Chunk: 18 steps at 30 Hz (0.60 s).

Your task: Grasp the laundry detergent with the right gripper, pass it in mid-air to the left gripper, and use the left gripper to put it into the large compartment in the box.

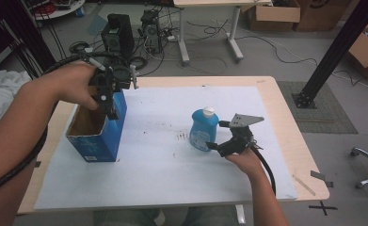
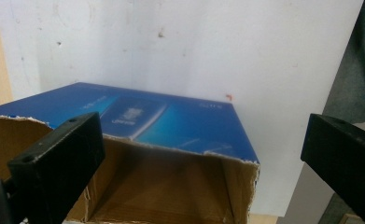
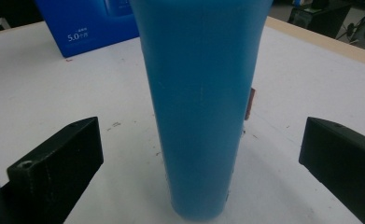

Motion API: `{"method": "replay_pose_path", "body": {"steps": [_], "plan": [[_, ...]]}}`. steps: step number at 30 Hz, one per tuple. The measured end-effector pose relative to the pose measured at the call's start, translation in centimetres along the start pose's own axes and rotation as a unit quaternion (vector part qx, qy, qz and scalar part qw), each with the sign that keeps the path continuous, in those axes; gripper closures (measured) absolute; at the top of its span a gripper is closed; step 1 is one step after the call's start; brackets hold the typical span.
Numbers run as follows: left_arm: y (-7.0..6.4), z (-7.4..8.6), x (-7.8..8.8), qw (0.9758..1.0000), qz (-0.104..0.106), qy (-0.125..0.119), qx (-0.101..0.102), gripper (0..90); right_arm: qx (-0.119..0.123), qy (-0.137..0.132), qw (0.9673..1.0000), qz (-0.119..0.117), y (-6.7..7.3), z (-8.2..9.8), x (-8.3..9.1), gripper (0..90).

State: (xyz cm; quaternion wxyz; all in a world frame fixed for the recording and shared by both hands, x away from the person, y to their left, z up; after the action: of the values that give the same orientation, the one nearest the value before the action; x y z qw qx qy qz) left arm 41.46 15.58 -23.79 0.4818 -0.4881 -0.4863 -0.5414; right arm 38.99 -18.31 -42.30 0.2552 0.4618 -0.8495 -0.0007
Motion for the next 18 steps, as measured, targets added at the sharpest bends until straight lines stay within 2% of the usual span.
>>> {"method": "replay_pose_path", "body": {"steps": [8,18], "plan": [[0.0,0.0,-0.1,1.0,0.0,-0.001,0.0,0.1,-0.019,-0.019,0.9996,0.008,-0.2,0.4,-1.6,0.0],[-0.2,0.0,-0.1,1.0,0.001,-0.001,-0.003,0.1,-0.026,-0.037,0.9989,0.015,-0.3,0.5,-2.9,0.0]]}}
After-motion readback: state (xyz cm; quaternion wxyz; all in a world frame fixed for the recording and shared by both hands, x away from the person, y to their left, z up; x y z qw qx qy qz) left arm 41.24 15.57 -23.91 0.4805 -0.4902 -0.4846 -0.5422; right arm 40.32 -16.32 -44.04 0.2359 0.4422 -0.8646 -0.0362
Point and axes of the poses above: each handheld gripper's, and its own axes: x roughly backward along the jaws, z roughly out of its underside, y roughly to its left, the point moved 4 cm from there along -x, roughly forward along the jaws, and after that the axes turned 12 degrees about -x, right-handed, at the moved point
